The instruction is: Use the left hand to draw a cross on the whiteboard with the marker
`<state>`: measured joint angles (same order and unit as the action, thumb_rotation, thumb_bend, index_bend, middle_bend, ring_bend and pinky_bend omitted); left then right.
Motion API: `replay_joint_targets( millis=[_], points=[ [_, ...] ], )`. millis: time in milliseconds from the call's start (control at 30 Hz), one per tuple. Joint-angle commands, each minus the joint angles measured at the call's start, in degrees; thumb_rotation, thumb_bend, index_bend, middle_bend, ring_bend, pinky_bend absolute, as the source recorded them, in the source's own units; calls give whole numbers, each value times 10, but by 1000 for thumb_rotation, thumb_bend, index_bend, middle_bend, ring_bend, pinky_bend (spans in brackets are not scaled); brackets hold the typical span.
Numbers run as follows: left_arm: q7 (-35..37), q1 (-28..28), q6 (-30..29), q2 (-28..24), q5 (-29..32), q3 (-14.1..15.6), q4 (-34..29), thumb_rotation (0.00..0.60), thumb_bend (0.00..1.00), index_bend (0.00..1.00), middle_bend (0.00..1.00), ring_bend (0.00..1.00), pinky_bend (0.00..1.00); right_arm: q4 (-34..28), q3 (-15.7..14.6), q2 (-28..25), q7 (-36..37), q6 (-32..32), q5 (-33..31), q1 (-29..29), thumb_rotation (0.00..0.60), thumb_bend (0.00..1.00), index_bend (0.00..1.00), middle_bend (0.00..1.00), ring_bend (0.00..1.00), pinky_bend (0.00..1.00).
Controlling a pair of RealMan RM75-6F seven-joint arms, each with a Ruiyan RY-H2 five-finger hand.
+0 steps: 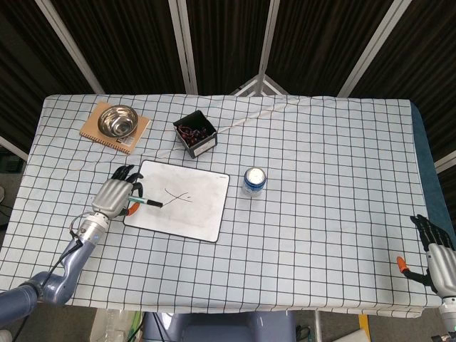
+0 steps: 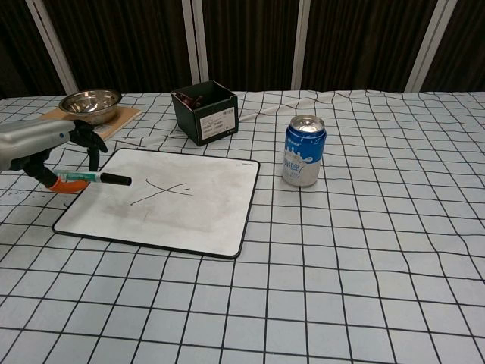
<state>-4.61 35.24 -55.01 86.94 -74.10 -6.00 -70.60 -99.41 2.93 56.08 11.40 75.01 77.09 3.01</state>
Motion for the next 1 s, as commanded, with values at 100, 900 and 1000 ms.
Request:
replay_joint_targets(
  millis=[100, 900, 1000],
  points=[
    [-14, -10, -8, -11, 4, 7, -3, 600, 398, 584, 96, 0, 2, 0, 0, 0, -1, 0, 0, 0, 600, 351, 0, 0, 0, 0],
    [-3, -143, -177, -155, 15, 26, -231, 600, 132, 41, 0, 0, 0, 2, -9, -5, -19, -7, 5, 1, 600, 352, 0, 0, 0, 0],
    [-4, -177, -224, -188, -4, 43, -284, 600, 132, 40, 0, 0, 0, 0, -9, -4, -24, -10, 3, 2, 600, 352, 0, 0, 0, 0]
  ],
)
